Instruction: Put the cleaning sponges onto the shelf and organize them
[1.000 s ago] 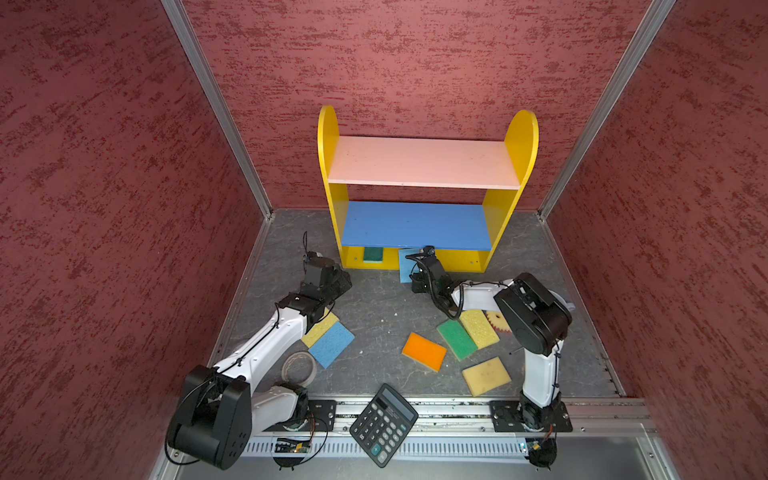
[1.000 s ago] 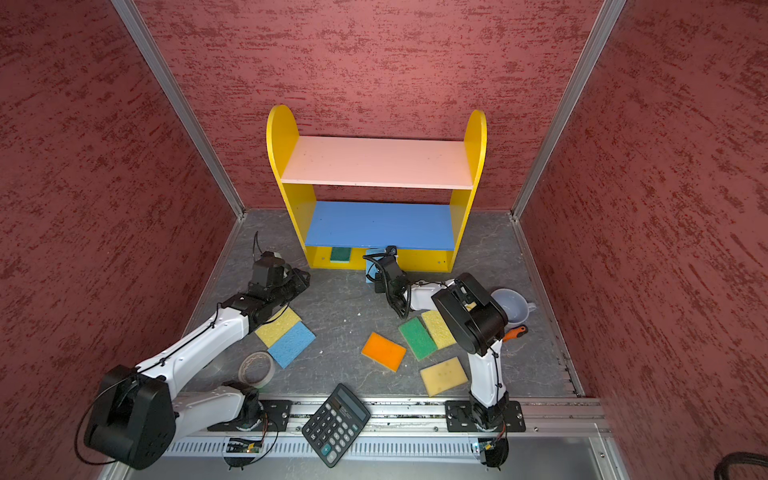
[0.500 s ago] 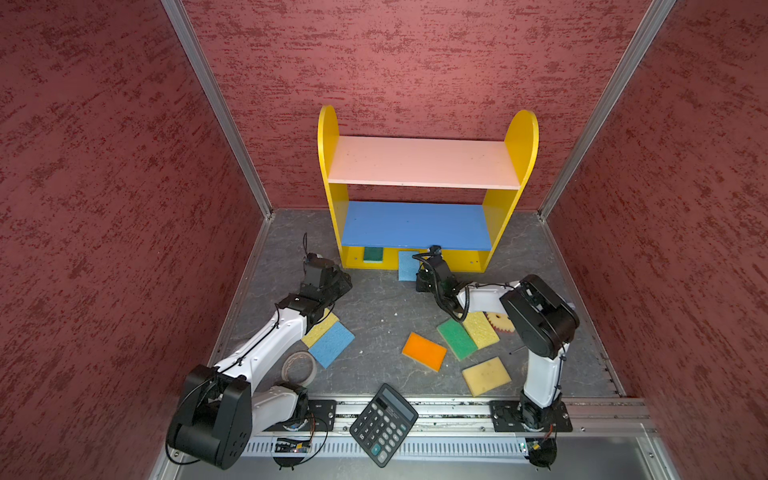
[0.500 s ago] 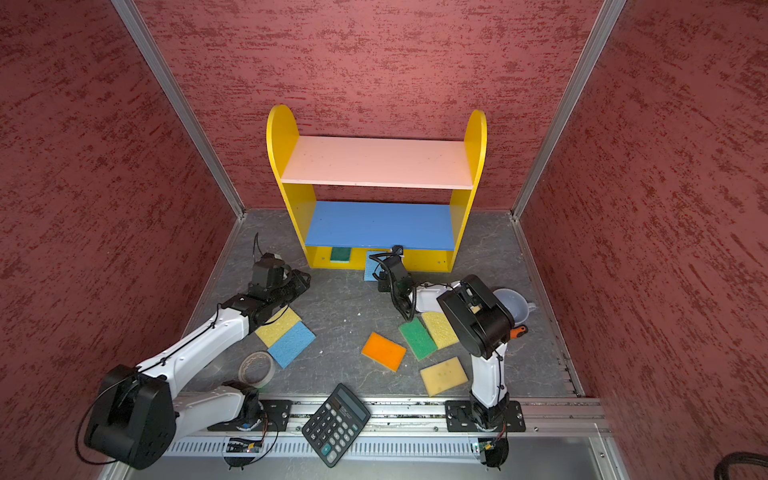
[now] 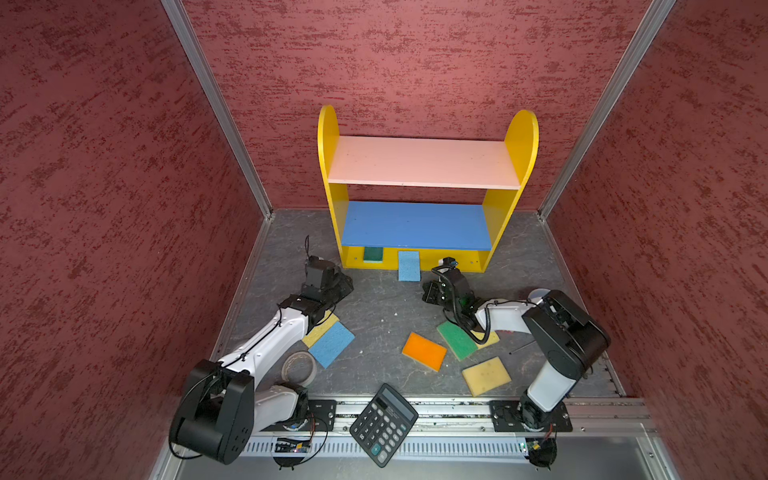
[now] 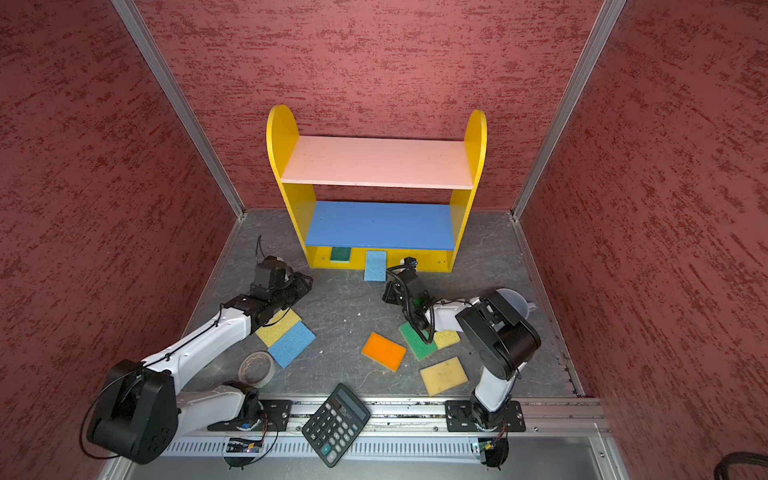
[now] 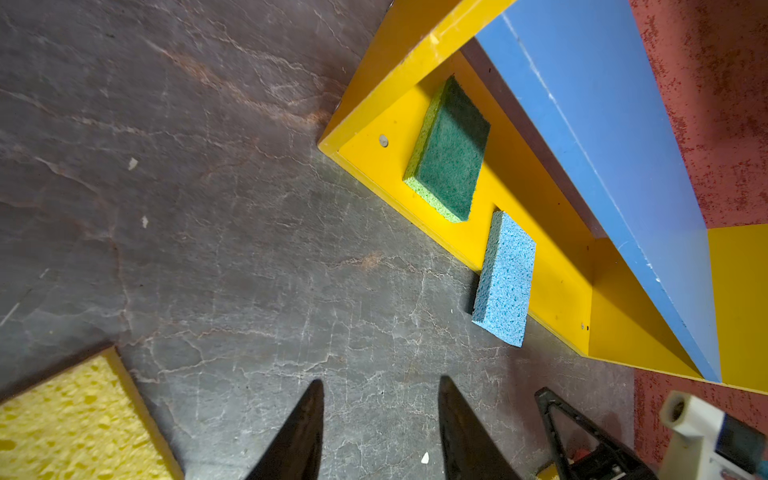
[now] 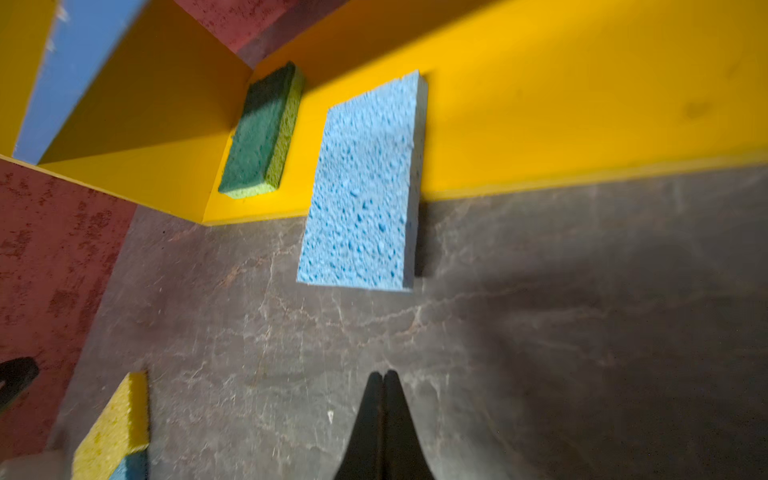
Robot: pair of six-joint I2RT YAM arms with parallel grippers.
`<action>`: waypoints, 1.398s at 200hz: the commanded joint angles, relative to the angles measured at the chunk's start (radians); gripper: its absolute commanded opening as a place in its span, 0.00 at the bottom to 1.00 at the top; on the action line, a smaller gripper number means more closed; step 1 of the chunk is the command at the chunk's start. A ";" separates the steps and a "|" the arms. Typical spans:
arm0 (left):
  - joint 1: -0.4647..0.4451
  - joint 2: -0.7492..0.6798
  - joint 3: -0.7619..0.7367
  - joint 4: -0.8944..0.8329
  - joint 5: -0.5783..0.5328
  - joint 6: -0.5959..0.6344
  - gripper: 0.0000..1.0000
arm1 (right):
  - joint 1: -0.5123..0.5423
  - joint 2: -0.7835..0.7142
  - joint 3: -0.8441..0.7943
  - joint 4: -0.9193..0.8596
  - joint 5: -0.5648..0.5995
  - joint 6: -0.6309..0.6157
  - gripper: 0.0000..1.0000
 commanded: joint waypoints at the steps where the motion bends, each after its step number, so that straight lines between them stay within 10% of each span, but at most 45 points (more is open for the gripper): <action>1: 0.006 0.020 -0.008 0.023 0.018 -0.005 0.45 | 0.005 0.054 -0.019 0.138 -0.078 0.103 0.00; 279: 0.006 0.153 -0.011 0.087 0.097 -0.028 0.45 | -0.065 0.453 0.259 0.325 -0.031 0.272 0.00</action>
